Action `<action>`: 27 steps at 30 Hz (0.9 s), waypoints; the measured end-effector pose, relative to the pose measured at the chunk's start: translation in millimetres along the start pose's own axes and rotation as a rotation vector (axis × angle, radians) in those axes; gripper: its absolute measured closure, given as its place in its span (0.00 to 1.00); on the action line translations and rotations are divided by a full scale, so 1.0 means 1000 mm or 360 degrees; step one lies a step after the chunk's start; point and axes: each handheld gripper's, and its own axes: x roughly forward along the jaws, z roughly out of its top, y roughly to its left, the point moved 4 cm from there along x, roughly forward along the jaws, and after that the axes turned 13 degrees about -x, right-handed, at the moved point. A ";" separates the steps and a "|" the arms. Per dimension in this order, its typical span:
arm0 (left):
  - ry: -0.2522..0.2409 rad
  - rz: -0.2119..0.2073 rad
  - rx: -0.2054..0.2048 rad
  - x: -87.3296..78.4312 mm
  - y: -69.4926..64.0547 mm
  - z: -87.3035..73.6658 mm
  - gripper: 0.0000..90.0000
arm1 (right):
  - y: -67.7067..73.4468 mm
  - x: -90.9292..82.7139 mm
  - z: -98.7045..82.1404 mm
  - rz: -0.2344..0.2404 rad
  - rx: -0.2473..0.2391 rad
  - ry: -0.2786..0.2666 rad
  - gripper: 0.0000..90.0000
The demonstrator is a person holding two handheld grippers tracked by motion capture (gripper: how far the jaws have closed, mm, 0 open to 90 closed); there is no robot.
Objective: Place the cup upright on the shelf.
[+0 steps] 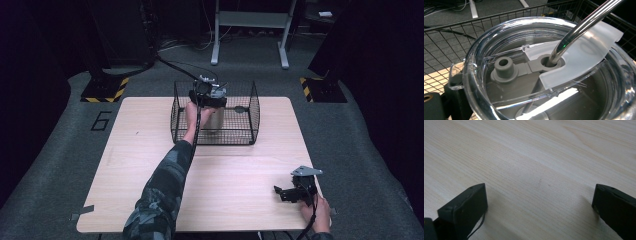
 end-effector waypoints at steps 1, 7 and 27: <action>0.0002 -0.0007 -0.0002 0.001 0.000 0.000 0.04 | 0.000 0.000 0.000 0.0000 0.0000 0.0000 0.00; 0.0019 0.0015 0.0007 0.007 0.000 -0.003 0.04 | 0.000 0.000 0.000 0.0001 0.0003 0.0000 0.00; 0.0123 -0.0005 0.0045 0.014 -0.002 -0.014 0.04 | 0.000 0.000 0.000 -0.0009 -0.0005 -0.0008 0.00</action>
